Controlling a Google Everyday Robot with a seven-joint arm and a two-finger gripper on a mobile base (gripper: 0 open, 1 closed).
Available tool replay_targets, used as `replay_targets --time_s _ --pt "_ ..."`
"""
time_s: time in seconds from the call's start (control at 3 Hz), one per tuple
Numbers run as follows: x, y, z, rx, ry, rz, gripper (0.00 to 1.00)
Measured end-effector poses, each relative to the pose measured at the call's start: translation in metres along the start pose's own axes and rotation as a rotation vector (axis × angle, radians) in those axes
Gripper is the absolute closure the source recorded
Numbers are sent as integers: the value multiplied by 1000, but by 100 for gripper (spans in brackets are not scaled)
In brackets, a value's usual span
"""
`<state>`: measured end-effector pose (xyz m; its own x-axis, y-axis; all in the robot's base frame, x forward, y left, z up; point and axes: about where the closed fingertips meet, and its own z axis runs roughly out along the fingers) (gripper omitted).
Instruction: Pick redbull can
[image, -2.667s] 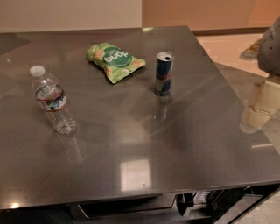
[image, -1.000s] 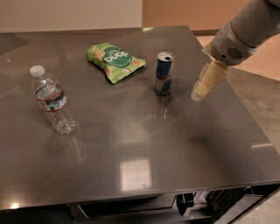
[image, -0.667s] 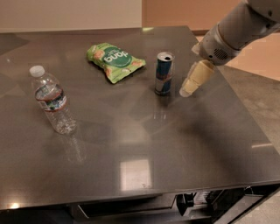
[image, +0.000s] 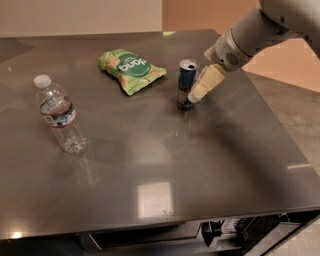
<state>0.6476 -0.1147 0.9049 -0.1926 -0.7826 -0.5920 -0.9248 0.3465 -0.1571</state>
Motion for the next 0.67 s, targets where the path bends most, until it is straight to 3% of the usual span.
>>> replay_targets --time_s 0.33,0.67 --pt "-11 -3 9 -20 -28 9 0" --pt "-15 -6 14 -40 -41 16 18"
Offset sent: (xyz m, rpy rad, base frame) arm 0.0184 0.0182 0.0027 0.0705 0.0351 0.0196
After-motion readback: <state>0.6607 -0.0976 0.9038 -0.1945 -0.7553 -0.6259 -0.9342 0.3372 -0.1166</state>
